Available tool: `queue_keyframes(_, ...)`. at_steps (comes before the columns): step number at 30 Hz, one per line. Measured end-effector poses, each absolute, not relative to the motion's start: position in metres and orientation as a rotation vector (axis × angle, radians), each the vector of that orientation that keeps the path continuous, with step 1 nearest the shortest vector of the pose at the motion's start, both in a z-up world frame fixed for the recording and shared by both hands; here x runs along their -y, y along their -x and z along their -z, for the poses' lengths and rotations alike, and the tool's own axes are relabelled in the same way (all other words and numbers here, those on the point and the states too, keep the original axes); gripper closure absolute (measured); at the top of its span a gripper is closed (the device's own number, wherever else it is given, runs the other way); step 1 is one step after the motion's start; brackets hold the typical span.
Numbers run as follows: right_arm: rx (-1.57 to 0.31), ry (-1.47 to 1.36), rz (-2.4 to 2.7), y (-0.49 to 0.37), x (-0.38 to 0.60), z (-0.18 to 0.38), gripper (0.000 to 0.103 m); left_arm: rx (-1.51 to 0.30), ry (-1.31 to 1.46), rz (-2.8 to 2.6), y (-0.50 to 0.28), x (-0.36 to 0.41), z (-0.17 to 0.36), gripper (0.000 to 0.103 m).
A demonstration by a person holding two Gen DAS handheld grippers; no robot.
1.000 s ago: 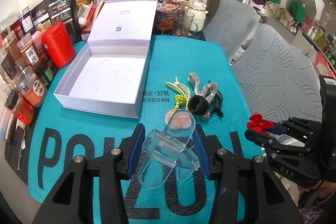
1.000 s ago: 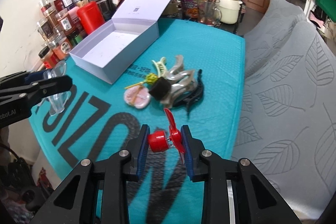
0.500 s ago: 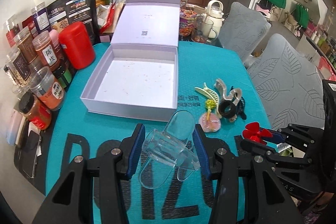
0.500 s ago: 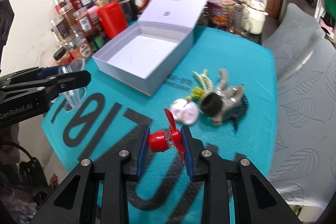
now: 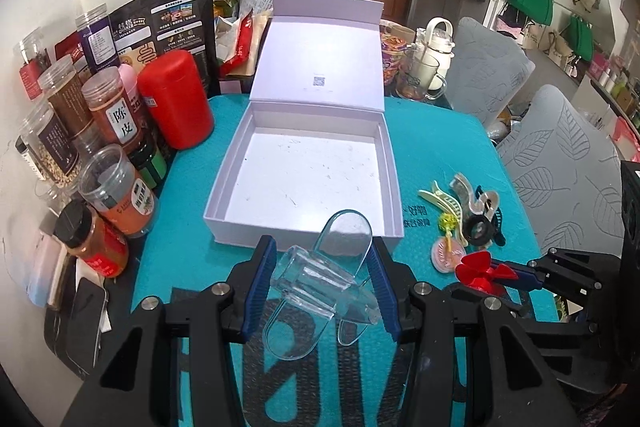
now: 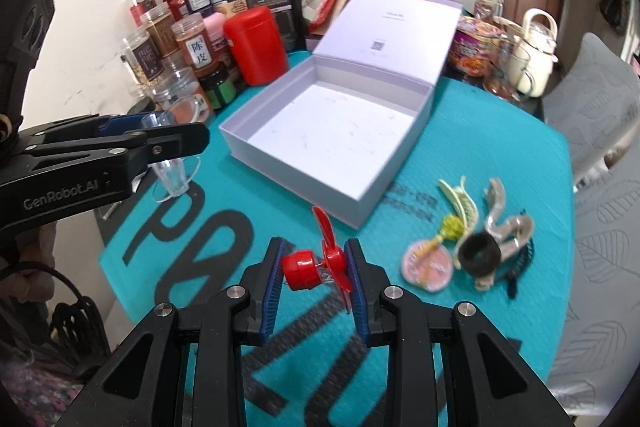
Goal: Organize rigid objects
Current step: 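Carry the clear piece and red fan with both tools into the white box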
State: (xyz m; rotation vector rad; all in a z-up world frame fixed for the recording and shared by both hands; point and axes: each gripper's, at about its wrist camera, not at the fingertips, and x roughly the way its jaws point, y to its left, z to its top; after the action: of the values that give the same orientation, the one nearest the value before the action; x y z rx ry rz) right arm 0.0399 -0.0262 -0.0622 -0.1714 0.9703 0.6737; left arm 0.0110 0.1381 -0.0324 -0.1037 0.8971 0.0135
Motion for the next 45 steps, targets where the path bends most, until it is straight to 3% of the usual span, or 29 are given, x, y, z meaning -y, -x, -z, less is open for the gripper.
queue_keyframes(21,-0.943,0.167,-0.622,-0.130,-0.033,0.062,0.073,-0.911,0.096,0.059,-0.114,-0.196,0.048,0.057)
queue_keyframes(45,-0.966,0.160,-0.541,-0.238,-0.060,0.117,0.073,-0.970,0.041,0.112,-0.230,-0.215,0.106,0.057)
